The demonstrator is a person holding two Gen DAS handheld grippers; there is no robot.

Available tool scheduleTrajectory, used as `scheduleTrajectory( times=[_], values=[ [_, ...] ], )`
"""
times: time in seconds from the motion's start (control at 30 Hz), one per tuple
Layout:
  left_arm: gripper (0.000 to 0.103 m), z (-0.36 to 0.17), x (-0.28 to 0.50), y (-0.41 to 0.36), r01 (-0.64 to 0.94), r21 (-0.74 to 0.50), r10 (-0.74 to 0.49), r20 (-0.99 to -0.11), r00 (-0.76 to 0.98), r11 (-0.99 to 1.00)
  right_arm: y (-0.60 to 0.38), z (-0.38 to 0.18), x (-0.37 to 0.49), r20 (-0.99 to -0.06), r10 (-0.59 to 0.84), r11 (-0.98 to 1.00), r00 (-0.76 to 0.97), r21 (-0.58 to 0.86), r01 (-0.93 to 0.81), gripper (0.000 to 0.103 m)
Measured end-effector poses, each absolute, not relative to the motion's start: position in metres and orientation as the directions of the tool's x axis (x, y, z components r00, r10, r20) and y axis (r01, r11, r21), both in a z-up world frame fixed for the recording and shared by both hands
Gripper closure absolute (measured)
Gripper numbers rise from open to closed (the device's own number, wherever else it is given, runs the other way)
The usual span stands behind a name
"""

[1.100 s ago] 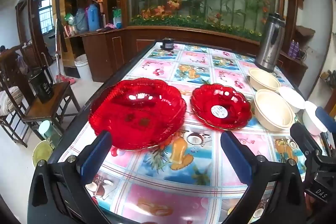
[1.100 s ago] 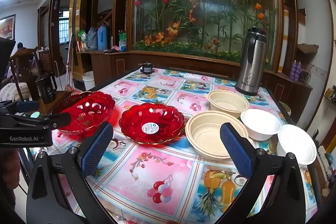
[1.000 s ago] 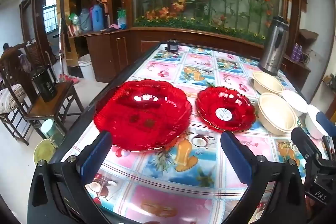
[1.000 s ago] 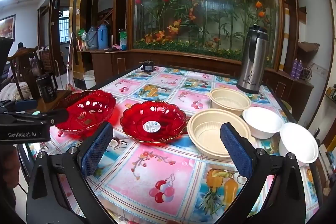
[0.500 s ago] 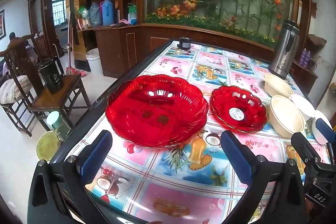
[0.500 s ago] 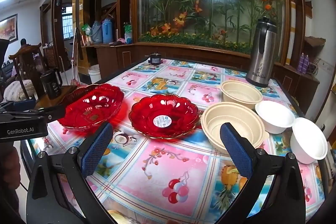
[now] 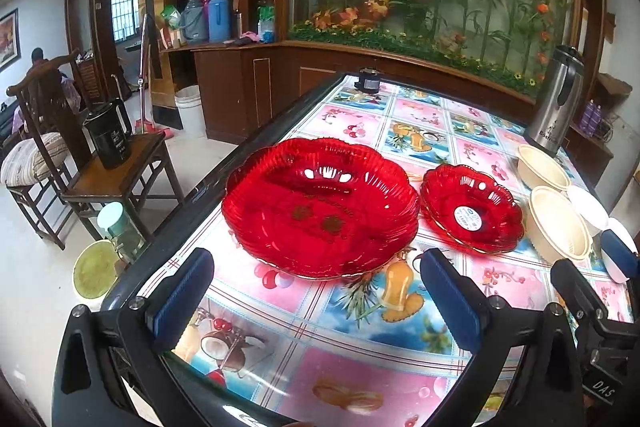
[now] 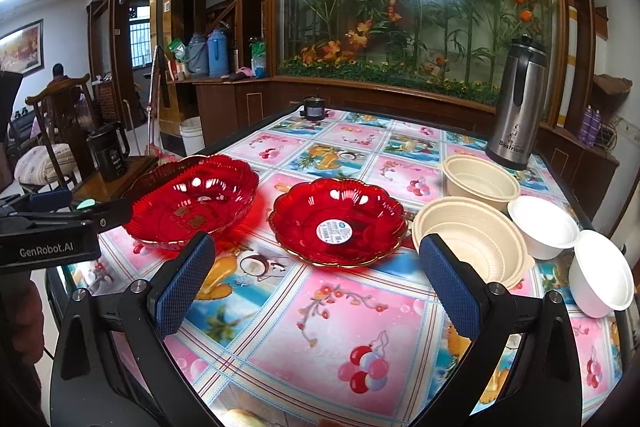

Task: Organize plates and bowls
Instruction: 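Move both grippers toward the two red plates on the table, then grasp the large red plate stack rim with the left gripper while the right grasps the small red plate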

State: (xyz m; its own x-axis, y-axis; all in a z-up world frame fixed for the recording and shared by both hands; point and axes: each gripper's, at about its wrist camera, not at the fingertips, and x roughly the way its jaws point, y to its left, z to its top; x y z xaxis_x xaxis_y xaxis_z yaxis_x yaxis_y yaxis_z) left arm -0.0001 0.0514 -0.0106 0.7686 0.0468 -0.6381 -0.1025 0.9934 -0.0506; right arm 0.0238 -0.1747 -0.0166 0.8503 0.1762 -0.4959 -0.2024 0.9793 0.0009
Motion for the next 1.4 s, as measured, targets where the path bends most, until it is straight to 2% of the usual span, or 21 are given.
scheduleTrajectory(
  times=[0.87,1.2,1.4],
  values=[
    [0.000,-0.019,0.003,0.065,-0.128,-0.046,0.066,-0.659,0.749,0.991,-0.163,-0.026,0.030,-0.532,0.198,0.973,0.823,0.005,-0.231,0.000],
    [0.000,-0.017,0.006,0.089,-0.142,-0.059,0.072,-0.638,0.766,0.988,-0.150,-0.017,0.066,-0.580,0.209,0.974,0.787,0.051,-0.221,0.000],
    [0.000,-0.020,0.022,0.112,-0.149,-0.081,0.055,-0.676,0.735,0.986,-0.136,-0.015,0.096,-0.632,0.244,0.968,0.735,0.107,-0.229,0.000]
  ],
)
